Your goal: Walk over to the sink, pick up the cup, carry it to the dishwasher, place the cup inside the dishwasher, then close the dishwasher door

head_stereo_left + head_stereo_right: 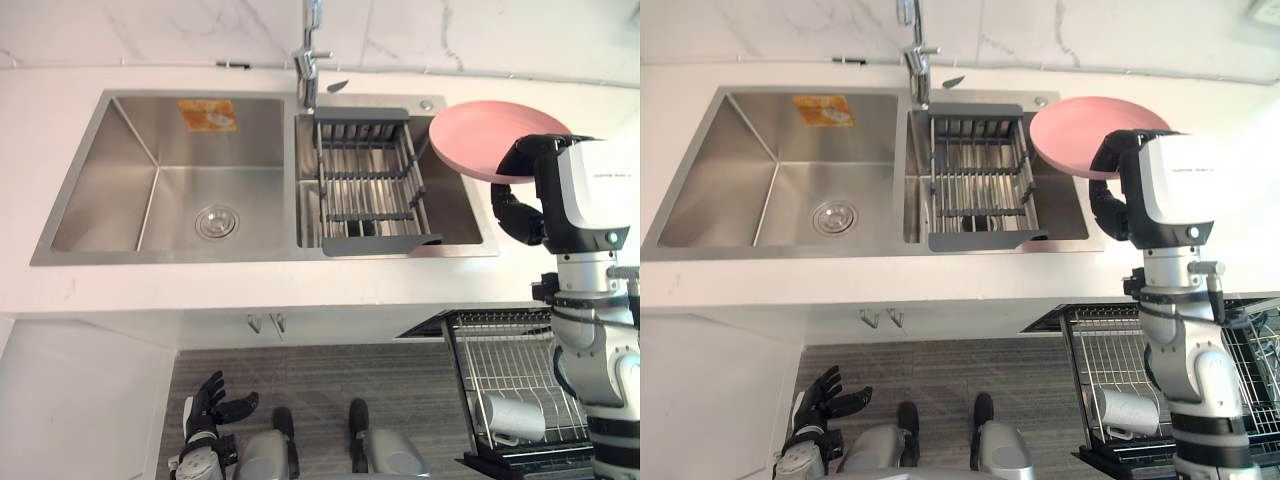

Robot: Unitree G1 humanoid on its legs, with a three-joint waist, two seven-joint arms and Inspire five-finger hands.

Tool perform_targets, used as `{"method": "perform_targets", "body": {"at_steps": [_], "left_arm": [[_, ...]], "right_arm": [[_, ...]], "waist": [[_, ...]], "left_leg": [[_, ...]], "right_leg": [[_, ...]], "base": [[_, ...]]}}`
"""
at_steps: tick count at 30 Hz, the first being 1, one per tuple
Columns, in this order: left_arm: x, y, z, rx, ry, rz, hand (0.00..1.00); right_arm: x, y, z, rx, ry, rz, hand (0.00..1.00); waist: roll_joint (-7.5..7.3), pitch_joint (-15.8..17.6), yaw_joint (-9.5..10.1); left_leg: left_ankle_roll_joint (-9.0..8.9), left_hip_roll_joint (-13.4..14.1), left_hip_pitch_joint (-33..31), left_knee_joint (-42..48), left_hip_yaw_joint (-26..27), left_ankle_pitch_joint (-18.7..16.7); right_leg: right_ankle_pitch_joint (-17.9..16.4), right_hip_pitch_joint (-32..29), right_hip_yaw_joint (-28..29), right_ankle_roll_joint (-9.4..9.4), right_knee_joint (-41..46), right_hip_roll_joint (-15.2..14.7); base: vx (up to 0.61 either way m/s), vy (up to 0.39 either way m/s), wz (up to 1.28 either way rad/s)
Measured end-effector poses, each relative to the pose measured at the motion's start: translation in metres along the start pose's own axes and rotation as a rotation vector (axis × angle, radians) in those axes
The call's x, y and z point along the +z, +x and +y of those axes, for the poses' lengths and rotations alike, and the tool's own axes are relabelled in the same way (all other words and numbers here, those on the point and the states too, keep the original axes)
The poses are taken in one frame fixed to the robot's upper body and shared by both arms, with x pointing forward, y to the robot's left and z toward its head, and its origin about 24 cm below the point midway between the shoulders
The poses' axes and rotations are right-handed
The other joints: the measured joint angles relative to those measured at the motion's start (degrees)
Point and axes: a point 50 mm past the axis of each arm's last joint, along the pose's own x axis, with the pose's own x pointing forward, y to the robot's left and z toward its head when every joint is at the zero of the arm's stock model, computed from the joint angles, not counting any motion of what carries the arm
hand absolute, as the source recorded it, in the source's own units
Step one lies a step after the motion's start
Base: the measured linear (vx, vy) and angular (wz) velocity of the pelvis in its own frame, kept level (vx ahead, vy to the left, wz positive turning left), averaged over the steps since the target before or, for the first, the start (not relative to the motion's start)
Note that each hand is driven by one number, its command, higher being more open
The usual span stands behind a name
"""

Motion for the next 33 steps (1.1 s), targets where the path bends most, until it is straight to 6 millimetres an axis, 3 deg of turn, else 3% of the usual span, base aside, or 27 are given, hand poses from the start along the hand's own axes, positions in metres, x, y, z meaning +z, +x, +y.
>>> {"method": "perform_targets", "body": {"at_steps": [6,11,15,16,17,19,21,23,25,28,33], "left_arm": [[-0.014,-0.005,-0.006,-0.03,0.014,0.058,0.9],[-0.018,-0.007,-0.008,-0.037,0.016,0.067,0.9],[-0.017,-0.007,-0.008,-0.03,0.006,0.063,0.9],[-0.017,-0.007,-0.007,-0.025,-0.001,0.06,0.9],[-0.016,-0.007,-0.007,-0.022,-0.004,0.058,0.9],[-0.016,-0.006,0.0,0.011,-0.028,0.06,0.9],[-0.017,-0.005,0.007,0.039,-0.043,0.068,0.9],[-0.016,-0.005,0.013,0.066,-0.052,0.067,0.9],[-0.014,-0.004,0.017,0.077,-0.046,0.059,0.9],[-0.018,-0.006,0.013,0.071,-0.057,0.07,0.9],[-0.019,-0.007,0.013,0.074,-0.062,0.074,0.9]], "right_arm": [[0.003,-0.028,0.004,0.028,0.069,0.074,0.3],[0.005,-0.031,0.006,0.021,0.091,0.096,0.3],[0.011,-0.022,0.008,-0.005,0.115,0.081,0.3],[0.011,-0.021,0.008,-0.01,0.115,0.087,0.3],[0.011,-0.021,0.008,-0.01,0.113,0.093,0.3],[0.01,-0.021,0.01,-0.001,0.11,0.109,0.3],[0.01,-0.022,0.01,0.002,0.111,0.107,0.3],[0.01,-0.023,0.01,0.006,0.111,0.105,0.3],[0.01,-0.029,0.013,0.023,0.115,0.115,0.3],[-0.005,-0.048,0.024,0.084,0.109,0.229,0.3],[-0.03,-0.067,0.022,0.092,0.092,0.376,0.3]], "waist": [[0.9,-2.2,-0.99],[1.7,-2.4,-0.34],[1.94,-1.8,-0.25],[1.96,-1.6,-0.69],[1.94,-1.3,-0.88],[2.03,-0.1,-0.43],[2.09,0.0,-0.42],[2.01,-0.1,-0.38],[1.49,-0.4,-0.35],[2.5,-0.7,-0.57],[2.63,-0.9,-1.25]], "left_leg": [[-0.26,0.2,0.5,0.1,0.1,-0.5],[-0.3,0.9,-3.2,8.3,-1.0,-3.8],[0.95,2.3,-4.6,13.6,5.6,-7.8],[1.64,3.0,-5.0,14.7,8.3,-8.5],[1.98,3.2,-5.1,14.8,9.4,-8.7],[3.26,4.5,-4.2,14.6,15.0,-8.8],[3.59,5.0,-3.9,14.3,17.6,-8.7],[3.54,5.3,-3.9,14.3,19.2,-8.7],[2.87,5.2,-4.5,14.3,19.9,-9.1],[1.23,6.4,-4.6,14.0,17.3,-7.0],[0.62,6.7,-3.8,11.4,16.7,-5.8]], "right_leg": [[0.0,0.7,0.2,-0.04,-0.1,0.2],[0.1,-3.3,4.2,0.02,2.7,1.6],[2.3,-7.7,13.7,1.58,4.1,3.8],[2.3,-8.7,15.7,1.07,3.8,3.9],[2.2,-9.2,15.3,0.72,3.8,3.7],[1.1,-11.9,7.3,-1.54,10.4,0.4],[-3.6,-12.3,1.9,-2.28,19.1,-1.8],[-8.6,-9.6,-1.4,-2.03,23.3,-3.4],[-11.3,-4.6,-2.2,-0.29,17.2,-3.7],[-8.7,-2.3,-2.0,0.16,11.1,-1.0],[-5.6,-0.4,-1.0,-0.22,5.8,0.5]], "base": [[-0.04,-0.012,-0.03],[-0.06,0.028,-0.38],[-0.11,0.114,-1.25],[-0.15,0.139,-1.1],[-0.17,0.142,-1.12],[-0.18,0.158,-1.11],[-0.13,0.101,-0.77],[-0.08,-0.011,-0.53],[-0.06,-0.086,-0.34],[0.0,-0.12,-0.2],[0.05,-0.052,-0.18]]}}
